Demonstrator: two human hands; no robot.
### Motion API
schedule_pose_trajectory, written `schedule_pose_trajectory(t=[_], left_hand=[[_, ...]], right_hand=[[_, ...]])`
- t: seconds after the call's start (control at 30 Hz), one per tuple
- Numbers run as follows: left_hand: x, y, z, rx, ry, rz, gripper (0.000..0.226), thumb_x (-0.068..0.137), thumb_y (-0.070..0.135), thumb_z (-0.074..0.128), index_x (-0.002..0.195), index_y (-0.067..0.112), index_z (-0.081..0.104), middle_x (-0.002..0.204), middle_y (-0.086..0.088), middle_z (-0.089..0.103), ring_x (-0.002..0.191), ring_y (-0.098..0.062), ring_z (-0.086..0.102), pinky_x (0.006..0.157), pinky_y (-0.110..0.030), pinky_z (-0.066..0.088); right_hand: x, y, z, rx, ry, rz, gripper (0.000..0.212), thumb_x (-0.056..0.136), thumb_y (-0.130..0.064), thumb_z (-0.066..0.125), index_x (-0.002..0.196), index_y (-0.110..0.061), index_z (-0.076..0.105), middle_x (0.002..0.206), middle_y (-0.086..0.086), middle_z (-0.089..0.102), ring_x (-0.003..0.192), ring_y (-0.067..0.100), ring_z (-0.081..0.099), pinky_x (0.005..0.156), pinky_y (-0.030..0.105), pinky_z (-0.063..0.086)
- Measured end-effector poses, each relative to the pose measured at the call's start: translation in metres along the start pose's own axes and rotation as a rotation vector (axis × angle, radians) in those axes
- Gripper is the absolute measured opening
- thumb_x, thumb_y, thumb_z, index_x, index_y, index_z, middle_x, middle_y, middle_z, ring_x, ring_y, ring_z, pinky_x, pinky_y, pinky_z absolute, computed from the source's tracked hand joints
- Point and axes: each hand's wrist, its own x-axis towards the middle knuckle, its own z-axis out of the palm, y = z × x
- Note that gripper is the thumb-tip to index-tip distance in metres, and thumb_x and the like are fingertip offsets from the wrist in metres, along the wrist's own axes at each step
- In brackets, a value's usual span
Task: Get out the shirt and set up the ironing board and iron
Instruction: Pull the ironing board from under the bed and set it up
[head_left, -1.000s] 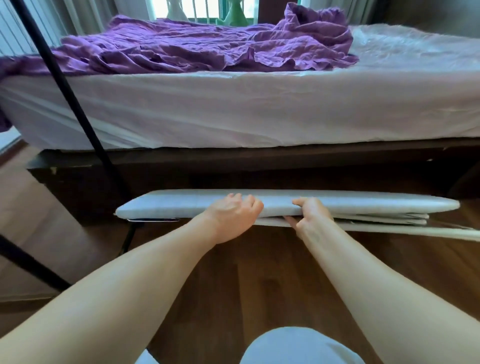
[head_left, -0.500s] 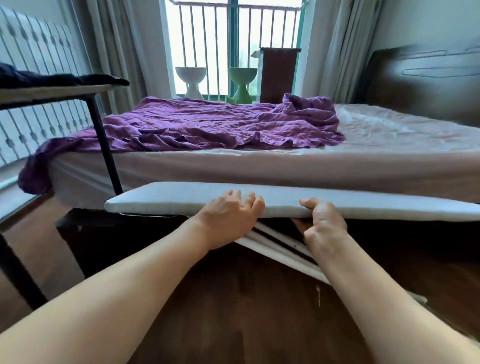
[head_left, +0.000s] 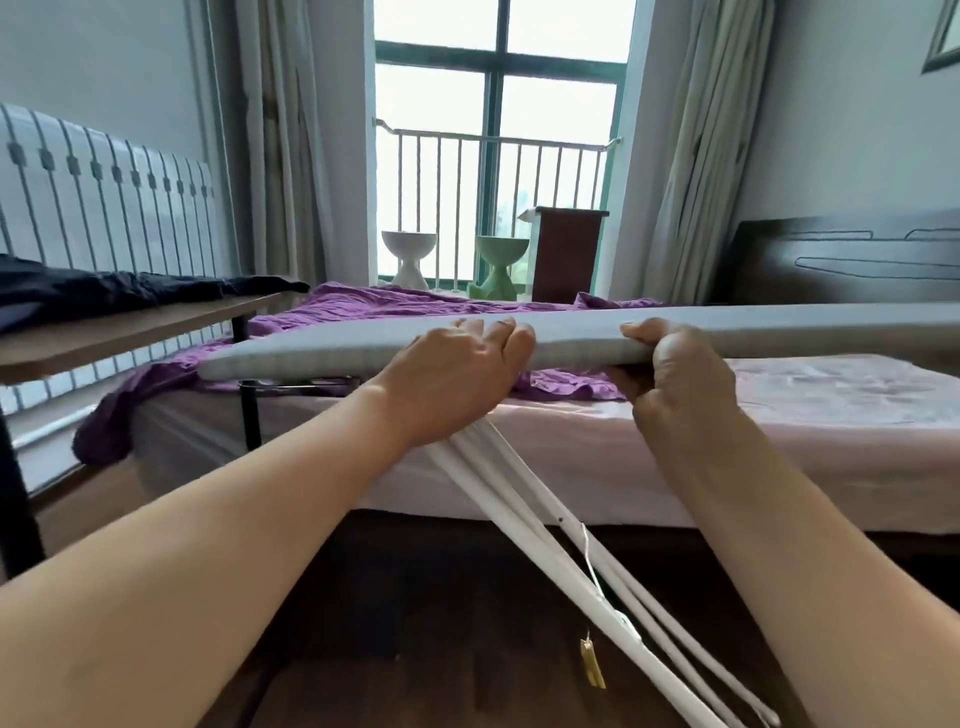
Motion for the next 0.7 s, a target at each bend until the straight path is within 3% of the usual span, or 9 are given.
schedule_pose_trajectory(t=[0.1,0.2,0.27,0.33,0.47,0.57,0.7], left_hand=[[0.023,-0.022,-0.015,0.061,0.092,0.02,0.025,0.08,0.001,0.041,0.101,-0.003,0.055,0.081,-0.019,0.065,0.059,-0.035,0.065,0.041,-0.037,0.048],[0.044,-0.041,-0.025,0.108,0.131,0.057,0.027,0.082,0.001,0.038,0.101,-0.004,0.056,0.079,-0.019,0.064,0.058,-0.035,0.064,0.041,-0.038,0.051],[0.047,-0.05,-0.029,0.116,0.127,0.084,0.024,0.083,-0.001,0.041,0.101,-0.005,0.056,0.078,-0.02,0.064,0.058,-0.035,0.065,0.041,-0.04,0.053],[0.047,-0.055,-0.029,0.09,0.098,0.101,0.022,0.081,-0.002,0.05,0.103,-0.005,0.055,0.082,-0.022,0.065,0.06,-0.037,0.066,0.042,-0.043,0.054],[0.048,-0.054,-0.026,0.157,0.033,0.134,0.03,0.085,0.005,0.035,0.106,-0.002,0.055,0.091,-0.021,0.067,0.072,-0.038,0.069,0.043,-0.042,0.055],[0.053,-0.055,-0.028,0.186,0.037,0.116,0.037,0.081,0.004,0.027,0.104,-0.001,0.056,0.087,-0.018,0.068,0.069,-0.036,0.069,0.041,-0.04,0.054],[0.059,-0.049,-0.025,0.26,0.194,0.059,0.034,0.082,0.001,0.029,0.105,0.0,0.055,0.096,-0.019,0.064,0.079,-0.034,0.063,0.066,-0.042,0.053]], right_hand=[[0.002,-0.025,0.025,0.005,-0.055,-0.057,0.016,0.074,0.004,0.064,0.083,-0.002,0.052,0.092,0.014,0.063,0.082,0.025,0.066,0.066,0.039,0.061],[0.004,-0.041,0.042,0.057,-0.128,-0.068,0.013,0.078,0.0,0.059,0.081,-0.007,0.048,0.094,0.012,0.059,0.097,0.027,0.064,0.084,0.043,0.058],[0.003,-0.038,0.047,0.1,-0.201,-0.029,0.008,0.082,-0.002,0.053,0.083,-0.007,0.047,0.09,0.013,0.055,0.092,0.026,0.061,0.088,0.045,0.056],[0.004,-0.033,0.045,0.119,-0.266,-0.005,0.005,0.084,-0.001,0.049,0.083,-0.005,0.048,0.085,0.013,0.054,0.082,0.025,0.059,0.083,0.044,0.056],[0.017,-0.022,0.032,0.194,-0.32,-0.001,0.009,0.085,0.002,0.05,0.078,-0.004,0.051,0.081,0.011,0.054,0.078,0.022,0.059,0.075,0.038,0.058],[0.02,-0.02,0.03,0.236,-0.346,-0.019,0.008,0.085,0.001,0.052,0.079,-0.005,0.053,0.082,0.011,0.056,0.079,0.022,0.06,0.073,0.038,0.058],[0.021,-0.03,0.037,0.275,-0.333,-0.038,0.01,0.086,0.002,0.052,0.079,-0.006,0.052,0.078,0.01,0.057,0.075,0.02,0.061,0.072,0.038,0.057]])
